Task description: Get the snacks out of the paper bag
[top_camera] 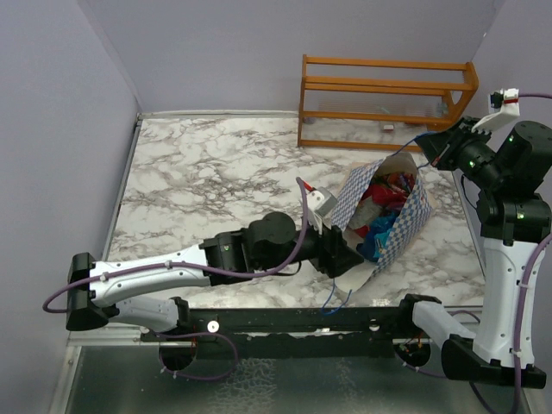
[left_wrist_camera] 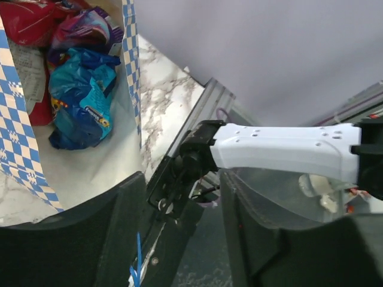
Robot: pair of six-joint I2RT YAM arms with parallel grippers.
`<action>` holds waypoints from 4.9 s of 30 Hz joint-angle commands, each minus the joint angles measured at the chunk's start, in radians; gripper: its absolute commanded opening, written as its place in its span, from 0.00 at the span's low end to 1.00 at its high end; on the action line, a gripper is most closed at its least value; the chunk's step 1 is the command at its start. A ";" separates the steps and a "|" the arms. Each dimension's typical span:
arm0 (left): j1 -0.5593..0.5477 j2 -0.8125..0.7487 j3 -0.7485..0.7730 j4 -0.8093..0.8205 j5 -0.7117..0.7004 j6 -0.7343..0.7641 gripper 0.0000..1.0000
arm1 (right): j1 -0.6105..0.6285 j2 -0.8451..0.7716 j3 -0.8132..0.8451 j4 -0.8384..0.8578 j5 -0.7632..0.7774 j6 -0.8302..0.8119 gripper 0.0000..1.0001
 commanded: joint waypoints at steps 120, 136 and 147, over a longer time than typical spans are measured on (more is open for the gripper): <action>0.623 -0.159 -0.004 -0.444 -0.580 0.486 0.00 | -0.002 -0.205 -0.156 0.152 0.017 -0.060 0.09; 1.094 0.365 0.410 -0.023 -0.491 0.708 0.00 | -0.002 -0.170 -0.156 0.170 -0.029 -0.042 0.09; 1.083 0.506 0.243 0.012 -0.245 0.614 0.00 | -0.002 -0.179 -0.144 0.155 -0.065 -0.021 0.10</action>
